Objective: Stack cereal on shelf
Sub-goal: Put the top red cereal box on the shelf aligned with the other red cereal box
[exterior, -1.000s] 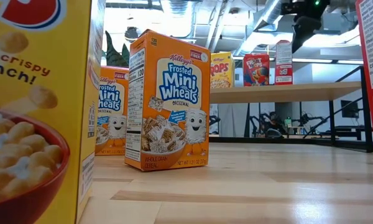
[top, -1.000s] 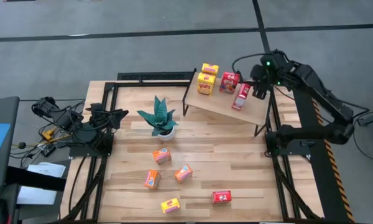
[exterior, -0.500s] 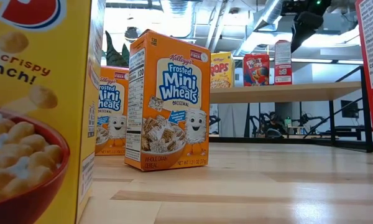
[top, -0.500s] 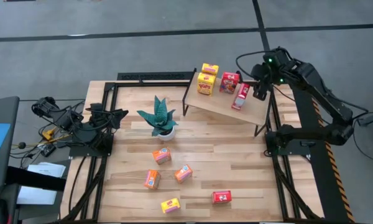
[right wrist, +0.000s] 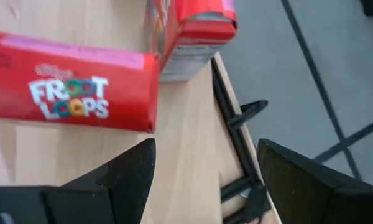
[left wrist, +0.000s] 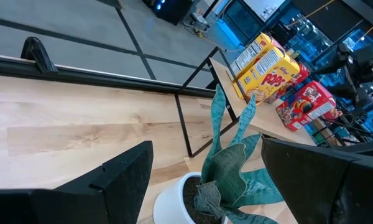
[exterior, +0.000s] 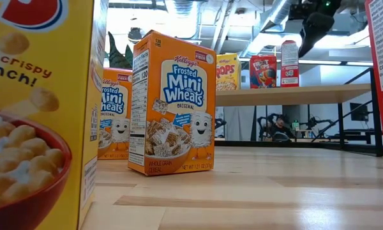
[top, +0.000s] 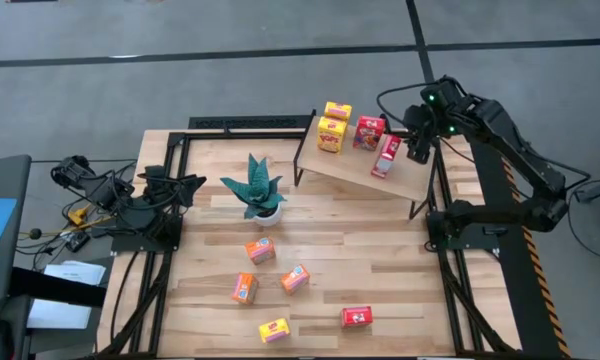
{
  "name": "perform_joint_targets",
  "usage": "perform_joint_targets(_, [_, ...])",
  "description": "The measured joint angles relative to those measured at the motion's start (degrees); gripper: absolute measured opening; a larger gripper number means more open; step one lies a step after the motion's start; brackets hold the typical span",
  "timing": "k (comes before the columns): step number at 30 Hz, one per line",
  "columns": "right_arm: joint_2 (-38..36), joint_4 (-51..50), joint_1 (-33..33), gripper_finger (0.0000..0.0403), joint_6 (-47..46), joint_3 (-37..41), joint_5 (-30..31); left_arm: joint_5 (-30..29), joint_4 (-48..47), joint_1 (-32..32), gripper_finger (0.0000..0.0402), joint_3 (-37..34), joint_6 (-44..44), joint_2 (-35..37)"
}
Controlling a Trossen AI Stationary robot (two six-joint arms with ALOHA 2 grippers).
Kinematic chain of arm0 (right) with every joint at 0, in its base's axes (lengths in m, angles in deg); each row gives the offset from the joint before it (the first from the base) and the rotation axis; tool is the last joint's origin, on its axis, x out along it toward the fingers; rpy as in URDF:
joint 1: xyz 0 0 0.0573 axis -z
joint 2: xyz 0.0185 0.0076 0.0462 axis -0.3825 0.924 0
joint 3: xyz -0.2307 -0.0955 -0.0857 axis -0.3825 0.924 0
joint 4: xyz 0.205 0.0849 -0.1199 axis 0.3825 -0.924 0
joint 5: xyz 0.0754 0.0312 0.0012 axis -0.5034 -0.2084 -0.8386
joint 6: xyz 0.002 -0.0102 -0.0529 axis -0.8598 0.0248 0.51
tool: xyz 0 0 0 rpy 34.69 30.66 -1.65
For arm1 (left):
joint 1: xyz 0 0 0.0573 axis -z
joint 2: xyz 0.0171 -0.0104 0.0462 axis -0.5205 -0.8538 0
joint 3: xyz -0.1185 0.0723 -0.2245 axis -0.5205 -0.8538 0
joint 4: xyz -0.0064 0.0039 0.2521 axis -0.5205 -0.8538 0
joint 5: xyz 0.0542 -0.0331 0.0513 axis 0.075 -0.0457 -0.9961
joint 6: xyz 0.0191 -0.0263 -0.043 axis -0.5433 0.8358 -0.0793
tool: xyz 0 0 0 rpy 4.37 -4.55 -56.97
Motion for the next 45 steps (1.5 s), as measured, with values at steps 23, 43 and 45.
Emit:
perform_joint_targets(23, [-4.8,-9.8,-16.7,0.0213,-16.1,0.0,-2.7,0.4,0.0,0.0,0.0293,0.0,0.2,0.0])
perform_joint_targets(43, [0.0,-5.1,-22.2,0.0053,-18.0,0.0,-2.7,0.1,0.1,0.0,0.0293,0.0,1.5,0.0])
perform_joint_targets(45, [0.7,-4.2,-22.2,0.0052,-17.9,0.0,-2.7,0.4,0.1,0.0,0.0293,0.0,1.8,0.0])
